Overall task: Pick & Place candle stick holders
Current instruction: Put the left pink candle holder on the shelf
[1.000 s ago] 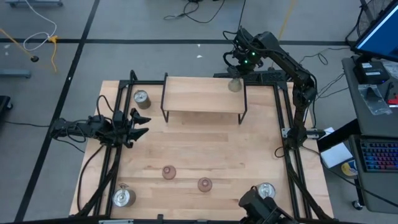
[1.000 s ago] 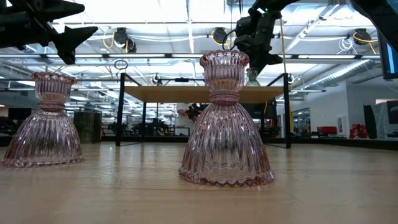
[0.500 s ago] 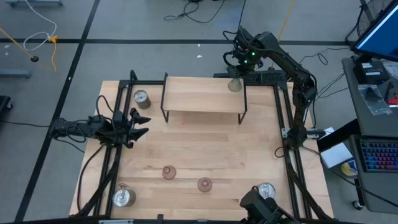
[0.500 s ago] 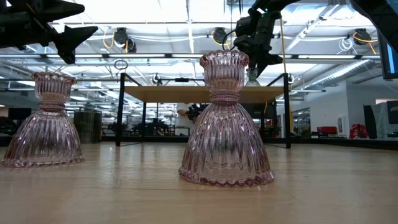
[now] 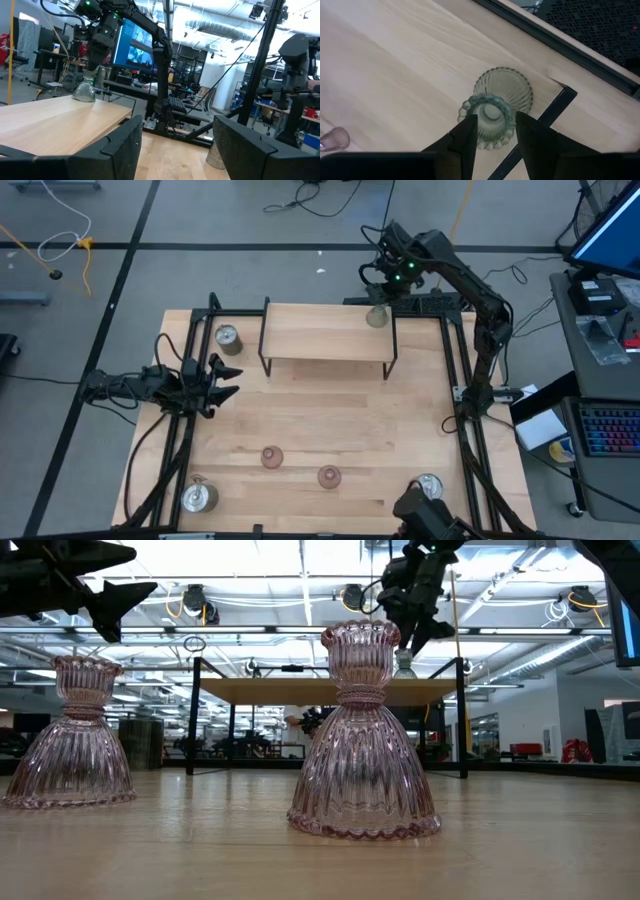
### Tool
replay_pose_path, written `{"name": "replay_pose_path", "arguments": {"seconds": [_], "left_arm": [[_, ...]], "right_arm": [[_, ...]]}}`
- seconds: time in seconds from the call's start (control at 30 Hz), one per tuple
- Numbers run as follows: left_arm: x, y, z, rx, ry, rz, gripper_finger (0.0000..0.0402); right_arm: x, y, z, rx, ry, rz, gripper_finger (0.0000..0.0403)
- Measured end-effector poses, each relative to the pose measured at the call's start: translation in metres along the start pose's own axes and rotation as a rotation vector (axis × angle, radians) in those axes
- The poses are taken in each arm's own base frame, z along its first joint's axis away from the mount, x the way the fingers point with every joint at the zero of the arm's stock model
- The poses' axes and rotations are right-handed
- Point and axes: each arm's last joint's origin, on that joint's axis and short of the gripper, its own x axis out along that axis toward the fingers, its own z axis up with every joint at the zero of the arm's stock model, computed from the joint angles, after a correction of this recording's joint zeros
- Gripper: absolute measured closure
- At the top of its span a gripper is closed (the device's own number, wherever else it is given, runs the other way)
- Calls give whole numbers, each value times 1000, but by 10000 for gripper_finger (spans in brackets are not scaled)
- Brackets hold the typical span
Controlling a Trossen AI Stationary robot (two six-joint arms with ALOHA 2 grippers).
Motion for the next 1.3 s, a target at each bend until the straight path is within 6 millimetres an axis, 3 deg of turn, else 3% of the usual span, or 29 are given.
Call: {"name": "replay_pose_path", "arguments": {"seconds": [0.23, 0.47, 0.87, 1.3], "left_arm": [[0, 0, 0, 0, 0, 0, 158], [0, 0, 0, 0, 0, 0, 158], [0, 0, 0, -20, -1, 0, 158], [0, 0, 0, -158, -2, -1, 158]], "right_arm": [[-17, 2, -7, 10, -47, 14, 281], [-53, 8, -27, -1, -125, 115, 282], [-124, 17, -93, -68, -249, 170, 282], [-173, 27, -160, -257, -374, 251, 294]]}}
